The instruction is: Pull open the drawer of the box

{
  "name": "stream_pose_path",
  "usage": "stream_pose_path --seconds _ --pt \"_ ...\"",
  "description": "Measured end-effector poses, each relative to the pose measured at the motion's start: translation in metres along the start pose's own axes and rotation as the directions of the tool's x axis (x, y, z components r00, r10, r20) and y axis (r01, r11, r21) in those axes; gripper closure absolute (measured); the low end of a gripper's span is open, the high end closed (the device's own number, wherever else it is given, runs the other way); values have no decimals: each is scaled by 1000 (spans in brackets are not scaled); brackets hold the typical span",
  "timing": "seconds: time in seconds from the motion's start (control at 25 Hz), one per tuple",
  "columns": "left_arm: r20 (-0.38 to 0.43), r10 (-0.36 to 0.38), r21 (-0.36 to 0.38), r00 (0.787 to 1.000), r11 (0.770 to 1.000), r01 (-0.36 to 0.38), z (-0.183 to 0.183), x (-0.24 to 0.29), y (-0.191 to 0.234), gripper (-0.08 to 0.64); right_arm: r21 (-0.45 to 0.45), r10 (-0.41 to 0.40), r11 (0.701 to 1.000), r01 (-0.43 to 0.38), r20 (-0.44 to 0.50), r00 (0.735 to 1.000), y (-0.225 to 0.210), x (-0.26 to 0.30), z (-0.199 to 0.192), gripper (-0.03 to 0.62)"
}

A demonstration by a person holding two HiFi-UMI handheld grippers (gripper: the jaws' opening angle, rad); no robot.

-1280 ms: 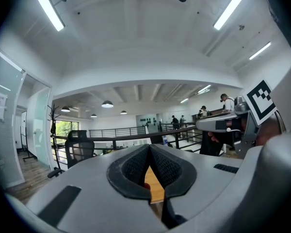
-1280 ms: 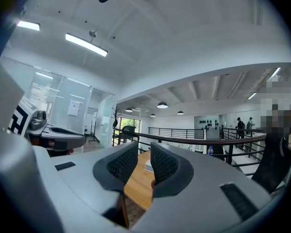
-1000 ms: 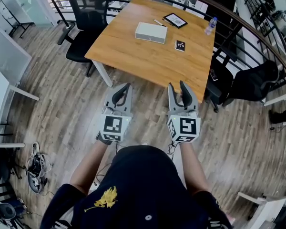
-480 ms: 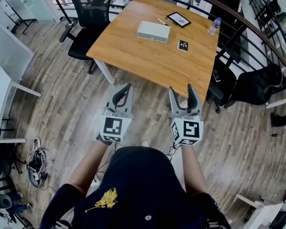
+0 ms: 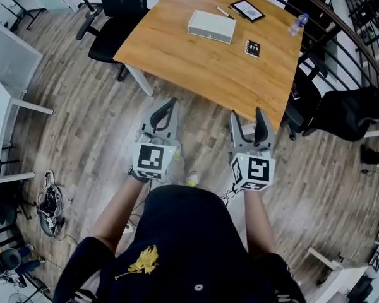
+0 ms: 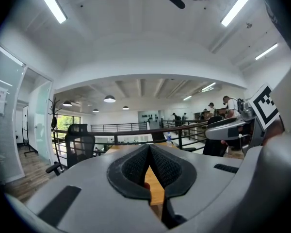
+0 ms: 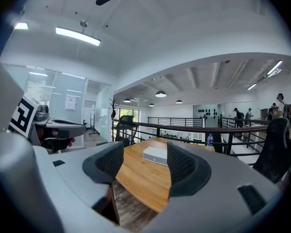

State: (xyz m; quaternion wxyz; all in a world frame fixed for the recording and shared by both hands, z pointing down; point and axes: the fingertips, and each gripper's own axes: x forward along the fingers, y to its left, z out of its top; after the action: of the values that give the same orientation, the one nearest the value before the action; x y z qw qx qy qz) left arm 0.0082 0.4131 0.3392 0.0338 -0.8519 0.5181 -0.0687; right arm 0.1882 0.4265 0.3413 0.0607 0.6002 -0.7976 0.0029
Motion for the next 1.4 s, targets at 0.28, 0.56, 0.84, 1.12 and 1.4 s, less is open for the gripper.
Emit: stream_pose_path --seconds 0.28,0.56,0.84,1.12,1.4 --pt "8 -4 -9 1000 1000 4 0 50 55 551 -7 -26 1000 26 -14 1000 0 63 9 334" --pt "30 -1 -68 1000 998 3 8 88 128 551 0 -61 998 62 -35 997 12 130 24 345" --pt "43 9 -92 999 996 -5 1 120 205 551 -6 -129 992 129 -89 988 23 179 21 348" --pt "8 -26 -105 1000 994 27 -23 161 218 551 -3 -172 985 173 -134 976 10 212 2 348" --pt "-13 -39 -85 999 996 38 -29 221 223 551 19 -195 980 199 -120 973 -26 265 -4 348"
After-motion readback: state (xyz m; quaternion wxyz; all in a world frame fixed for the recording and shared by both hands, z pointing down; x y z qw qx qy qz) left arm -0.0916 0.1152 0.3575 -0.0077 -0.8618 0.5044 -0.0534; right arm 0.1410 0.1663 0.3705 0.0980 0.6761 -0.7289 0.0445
